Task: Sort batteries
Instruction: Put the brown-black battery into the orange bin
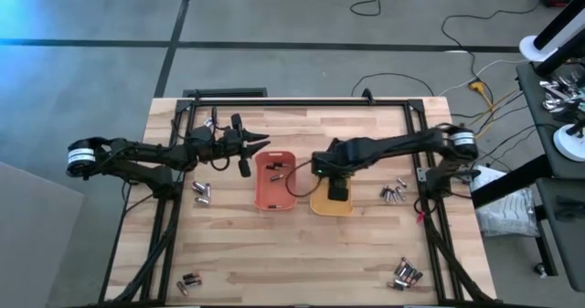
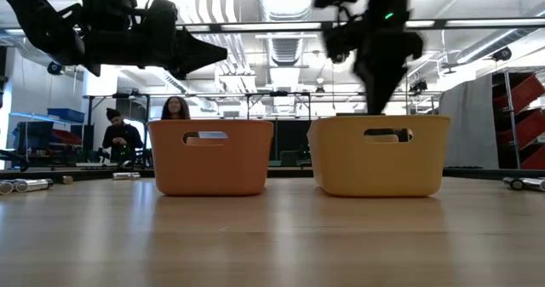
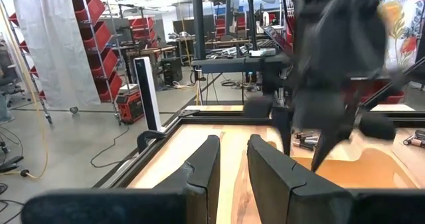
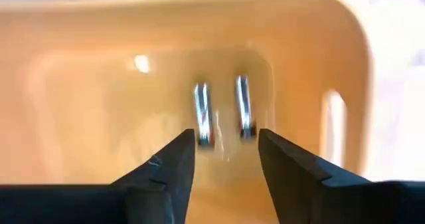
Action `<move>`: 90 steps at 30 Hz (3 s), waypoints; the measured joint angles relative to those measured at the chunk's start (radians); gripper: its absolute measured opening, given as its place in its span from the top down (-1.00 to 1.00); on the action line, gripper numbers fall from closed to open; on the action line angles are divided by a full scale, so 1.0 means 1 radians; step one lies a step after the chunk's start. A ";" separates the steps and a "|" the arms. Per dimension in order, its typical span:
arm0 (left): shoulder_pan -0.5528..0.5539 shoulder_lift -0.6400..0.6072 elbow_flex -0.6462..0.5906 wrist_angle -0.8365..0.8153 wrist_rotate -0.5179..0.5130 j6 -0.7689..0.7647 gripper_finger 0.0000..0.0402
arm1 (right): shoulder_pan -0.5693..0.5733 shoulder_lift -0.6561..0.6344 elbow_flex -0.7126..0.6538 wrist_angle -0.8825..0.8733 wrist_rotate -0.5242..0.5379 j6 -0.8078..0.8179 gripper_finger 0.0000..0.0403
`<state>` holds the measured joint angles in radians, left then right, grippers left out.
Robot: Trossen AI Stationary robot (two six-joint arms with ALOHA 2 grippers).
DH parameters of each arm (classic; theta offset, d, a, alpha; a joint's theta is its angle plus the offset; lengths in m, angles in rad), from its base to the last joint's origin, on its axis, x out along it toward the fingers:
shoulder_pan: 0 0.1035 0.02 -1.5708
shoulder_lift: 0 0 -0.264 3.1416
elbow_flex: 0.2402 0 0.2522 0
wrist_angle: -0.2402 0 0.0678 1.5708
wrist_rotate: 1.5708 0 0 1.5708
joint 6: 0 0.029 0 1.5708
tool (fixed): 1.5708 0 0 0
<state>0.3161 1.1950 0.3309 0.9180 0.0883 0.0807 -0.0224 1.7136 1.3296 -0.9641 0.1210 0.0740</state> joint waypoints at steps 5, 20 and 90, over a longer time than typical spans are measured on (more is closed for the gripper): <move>0.000 0.000 0.000 0.003 0.000 -0.004 0.71 | 0.062 -0.134 -0.053 -0.136 0.063 0.161 0.01; 0.000 0.001 0.016 -0.016 0.001 -0.038 0.71 | 0.114 -0.464 -0.573 -0.118 -0.005 0.704 -0.52; 0.000 -0.004 0.014 -0.023 0.001 -0.038 0.71 | 0.028 -0.310 -0.568 -0.017 -0.024 0.482 -0.05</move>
<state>0.3157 1.1912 0.3454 0.8951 0.0896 0.0429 0.0059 1.4036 0.7614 -0.9816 0.0967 0.5562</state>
